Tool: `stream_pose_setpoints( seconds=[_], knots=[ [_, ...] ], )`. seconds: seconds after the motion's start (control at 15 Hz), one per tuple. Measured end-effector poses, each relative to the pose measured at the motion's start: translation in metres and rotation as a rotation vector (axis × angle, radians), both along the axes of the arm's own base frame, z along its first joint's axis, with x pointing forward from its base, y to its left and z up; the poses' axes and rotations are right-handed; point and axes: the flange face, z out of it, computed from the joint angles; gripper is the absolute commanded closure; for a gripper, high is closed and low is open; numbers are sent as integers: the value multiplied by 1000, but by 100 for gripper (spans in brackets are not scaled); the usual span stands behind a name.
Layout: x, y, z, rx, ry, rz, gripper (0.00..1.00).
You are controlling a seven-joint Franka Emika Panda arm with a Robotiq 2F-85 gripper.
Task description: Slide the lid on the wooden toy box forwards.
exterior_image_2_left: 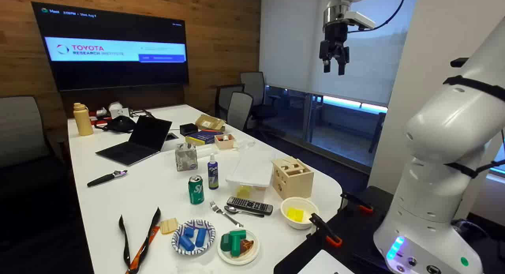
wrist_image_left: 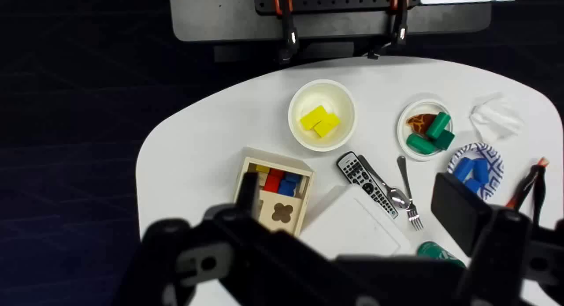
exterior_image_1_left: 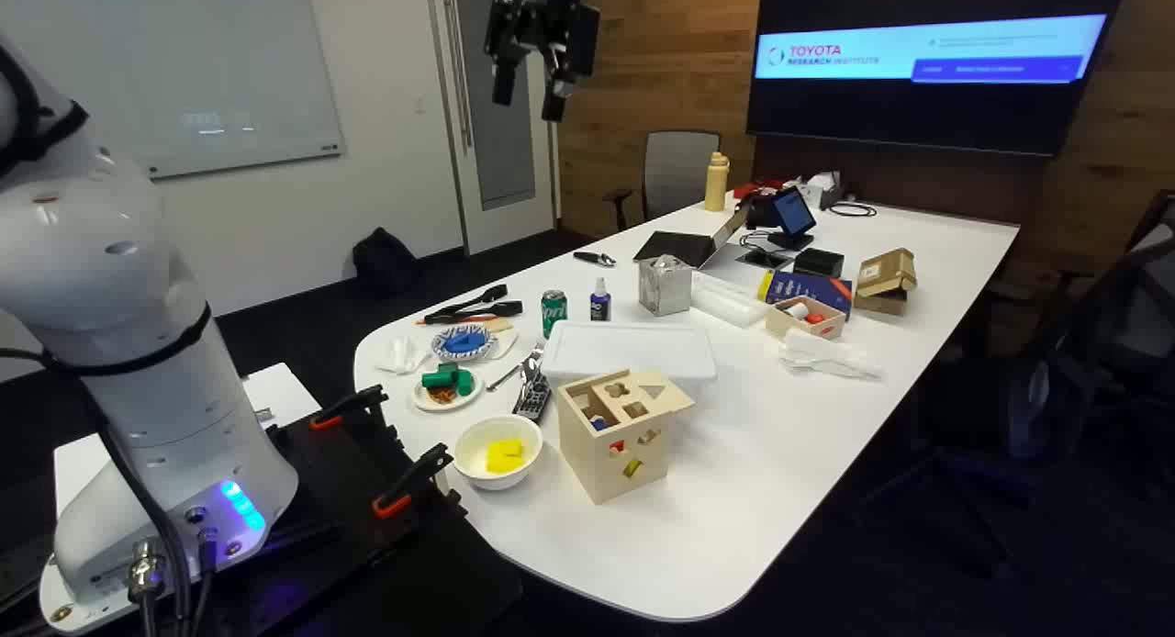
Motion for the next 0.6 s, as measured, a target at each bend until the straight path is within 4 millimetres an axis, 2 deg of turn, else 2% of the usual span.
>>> stream_pose_setpoints(
  seconds=[0.2, 0.33, 0.47, 0.6],
  knots=[
    [1, 0, -1, 1, 1, 0, 0],
    [9, 6, -12, 2, -1, 2, 0],
    [26, 21, -40, -18, -14, -6, 0],
    [44, 46, -82, -55, -30, -12, 0]
  ],
)
